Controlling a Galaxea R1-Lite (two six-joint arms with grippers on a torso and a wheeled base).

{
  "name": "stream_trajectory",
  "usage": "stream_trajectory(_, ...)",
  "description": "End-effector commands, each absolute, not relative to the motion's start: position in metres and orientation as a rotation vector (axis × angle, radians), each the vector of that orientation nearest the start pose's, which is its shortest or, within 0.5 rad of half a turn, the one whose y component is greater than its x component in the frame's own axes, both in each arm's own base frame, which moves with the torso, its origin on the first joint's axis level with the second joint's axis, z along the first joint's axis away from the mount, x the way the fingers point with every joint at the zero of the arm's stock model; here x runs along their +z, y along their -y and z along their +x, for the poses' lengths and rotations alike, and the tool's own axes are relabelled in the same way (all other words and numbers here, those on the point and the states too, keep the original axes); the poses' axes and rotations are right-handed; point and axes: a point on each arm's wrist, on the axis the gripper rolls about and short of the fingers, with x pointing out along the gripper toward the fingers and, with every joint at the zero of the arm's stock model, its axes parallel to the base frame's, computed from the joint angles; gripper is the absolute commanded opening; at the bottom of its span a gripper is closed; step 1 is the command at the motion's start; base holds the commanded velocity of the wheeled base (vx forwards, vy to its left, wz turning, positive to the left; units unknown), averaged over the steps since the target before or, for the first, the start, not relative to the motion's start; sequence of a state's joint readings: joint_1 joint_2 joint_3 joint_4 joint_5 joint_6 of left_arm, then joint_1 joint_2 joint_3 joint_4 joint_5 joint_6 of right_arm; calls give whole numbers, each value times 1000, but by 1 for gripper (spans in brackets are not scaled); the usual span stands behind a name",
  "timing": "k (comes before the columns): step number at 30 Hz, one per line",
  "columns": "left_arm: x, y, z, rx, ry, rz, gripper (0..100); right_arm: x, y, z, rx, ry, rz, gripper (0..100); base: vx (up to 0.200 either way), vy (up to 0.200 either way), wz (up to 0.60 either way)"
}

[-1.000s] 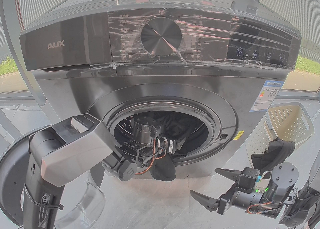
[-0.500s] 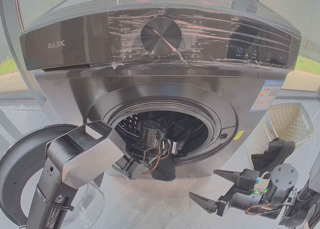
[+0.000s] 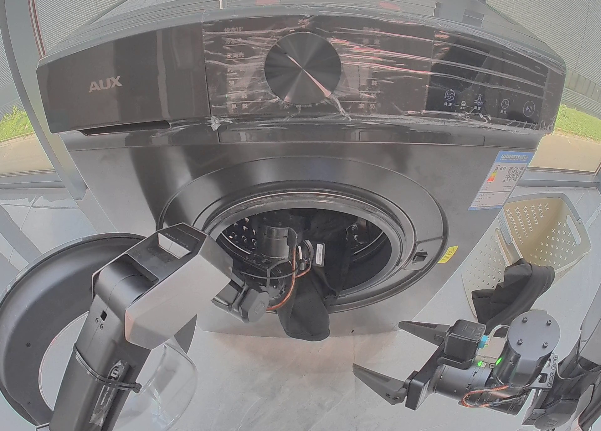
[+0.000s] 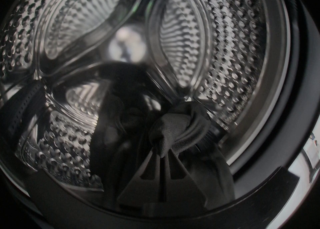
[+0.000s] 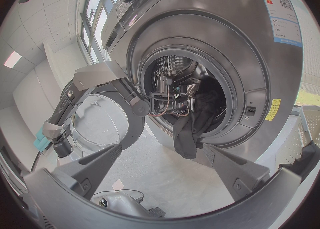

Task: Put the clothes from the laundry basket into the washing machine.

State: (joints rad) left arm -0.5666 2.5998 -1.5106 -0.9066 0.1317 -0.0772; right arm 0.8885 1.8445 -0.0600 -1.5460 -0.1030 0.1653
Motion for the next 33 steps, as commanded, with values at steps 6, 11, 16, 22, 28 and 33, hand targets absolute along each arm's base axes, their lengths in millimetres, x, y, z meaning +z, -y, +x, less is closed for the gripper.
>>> stream_trajectory(6,35,248,458,-305,-92,-55,0,77,-168,138,765,-281,38,100,0,0,0)
stream_trajectory(11,34,251,454,-314,-87,-58,100,77,-169,137,768,-282,36,100,0,0,0)
stream_trajectory(16,44,258,434,-343,-115,-53,100,78,-168,137,765,-280,37,100,0,0,0)
stream_trajectory(22,37,258,393,-409,-257,13,100,77,-169,136,769,-284,36,100,0,0,0)
stream_trajectory(28,13,254,379,-438,-344,52,100,77,-170,135,773,-286,39,100,0,0,0)
stream_trajectory(33,-3,256,381,-436,-368,64,100,77,-170,135,773,-286,41,100,0,0,0)
